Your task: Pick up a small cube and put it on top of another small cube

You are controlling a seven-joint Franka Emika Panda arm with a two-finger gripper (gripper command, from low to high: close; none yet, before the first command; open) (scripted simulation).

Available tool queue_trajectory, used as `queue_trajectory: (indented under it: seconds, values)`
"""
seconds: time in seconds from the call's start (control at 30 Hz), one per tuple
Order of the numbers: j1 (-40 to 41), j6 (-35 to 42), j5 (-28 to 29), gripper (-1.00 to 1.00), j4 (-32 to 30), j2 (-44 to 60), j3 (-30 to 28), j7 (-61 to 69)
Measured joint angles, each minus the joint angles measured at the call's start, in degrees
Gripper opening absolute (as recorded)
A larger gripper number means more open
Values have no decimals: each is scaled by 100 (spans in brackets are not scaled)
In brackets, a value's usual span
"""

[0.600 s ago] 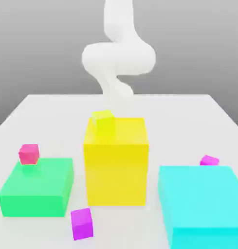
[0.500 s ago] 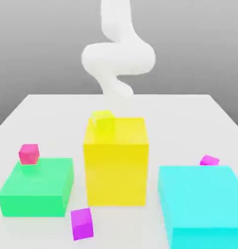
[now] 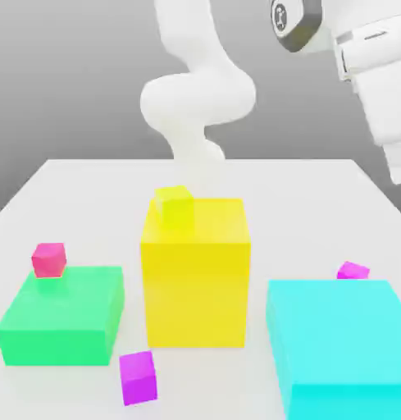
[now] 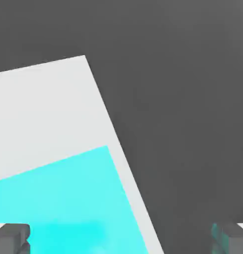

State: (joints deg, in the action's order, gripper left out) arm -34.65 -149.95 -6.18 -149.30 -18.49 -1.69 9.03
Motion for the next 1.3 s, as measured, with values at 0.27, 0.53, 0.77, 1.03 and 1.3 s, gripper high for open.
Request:
queue_trajectory:
  seconds: [0.27,0.53,0.77,1.03,1.3]
  values:
    - [-1021,-710,-27,0,-679,1042,297,1964]
    - [-1762,-1505,694,0,-1248,2123,601,3184]
    - [-2005,-2587,1005,-100,-1044,3455,261,3036]
    - [-1995,-2451,1003,-100,-1068,3302,269,3046]
    - [-1925,-1478,943,-100,-1240,2005,369,3084]
